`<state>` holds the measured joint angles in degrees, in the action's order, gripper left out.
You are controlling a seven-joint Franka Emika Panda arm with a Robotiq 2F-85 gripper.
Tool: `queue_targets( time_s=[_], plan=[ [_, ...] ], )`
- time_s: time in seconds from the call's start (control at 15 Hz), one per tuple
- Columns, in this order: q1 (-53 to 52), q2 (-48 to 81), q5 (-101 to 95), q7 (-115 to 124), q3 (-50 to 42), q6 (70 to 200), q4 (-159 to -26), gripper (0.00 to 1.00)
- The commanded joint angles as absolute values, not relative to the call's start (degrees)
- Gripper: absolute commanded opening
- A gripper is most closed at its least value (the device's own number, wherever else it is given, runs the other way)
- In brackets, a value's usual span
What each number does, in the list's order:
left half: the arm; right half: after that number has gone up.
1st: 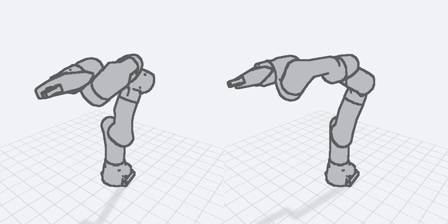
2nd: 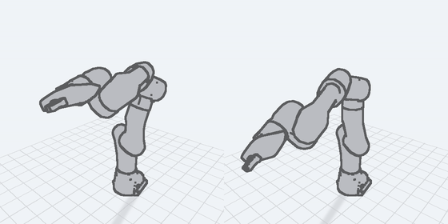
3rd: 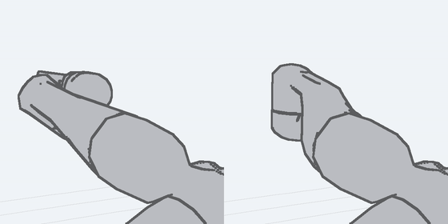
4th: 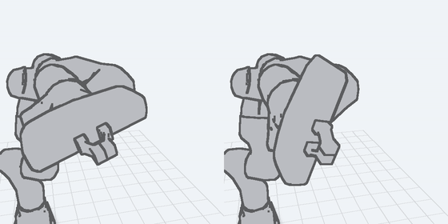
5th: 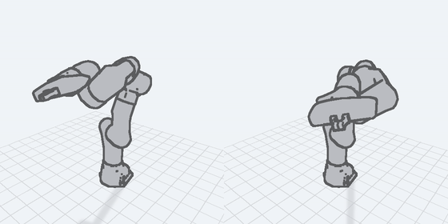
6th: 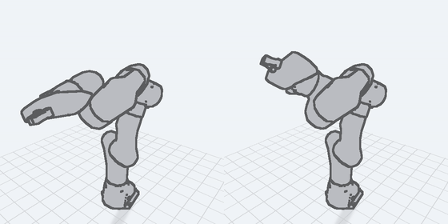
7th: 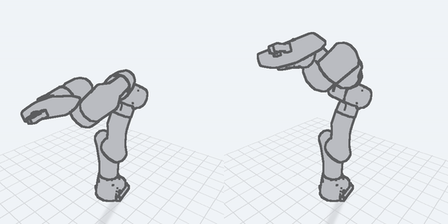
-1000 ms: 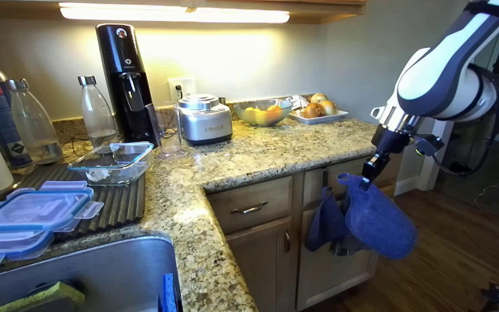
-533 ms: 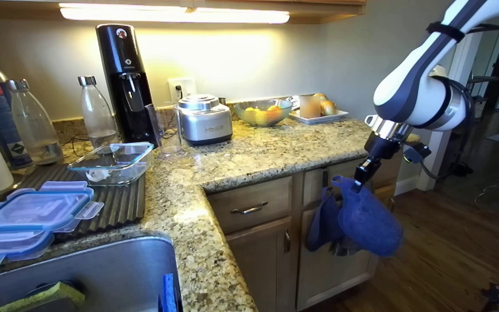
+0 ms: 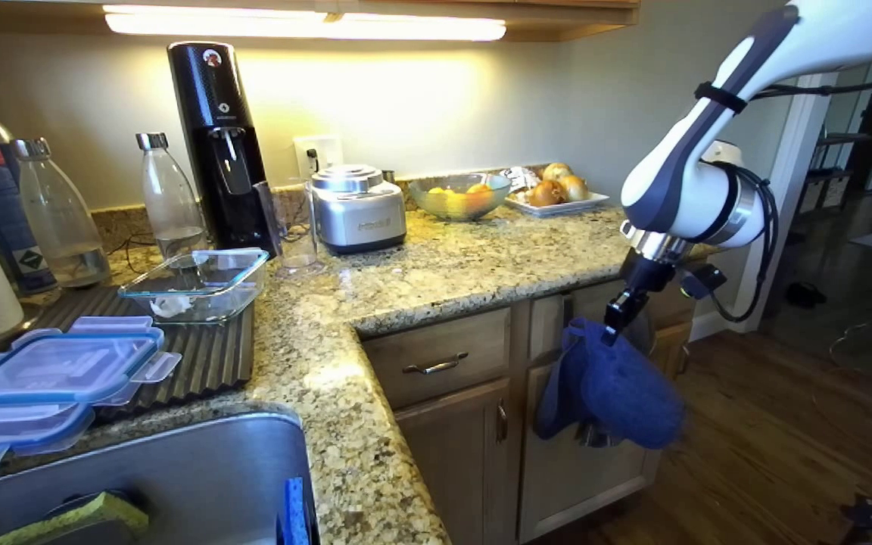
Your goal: Hang the blue cloth on the counter onto the hook hanging from the drawer
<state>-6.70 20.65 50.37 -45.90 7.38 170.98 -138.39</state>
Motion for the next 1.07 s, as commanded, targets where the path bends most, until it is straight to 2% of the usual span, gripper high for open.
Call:
queue_targets(
  time_s=[0.0,1.0],
  plan=[
    [-5.27,24.19,50.84,-48.06,7.64,172.35,-135.28,0.04],
    [-5.63,32.9,49.92,-47.23,5.49,172.28,-129.14,0.04]
  ],
)
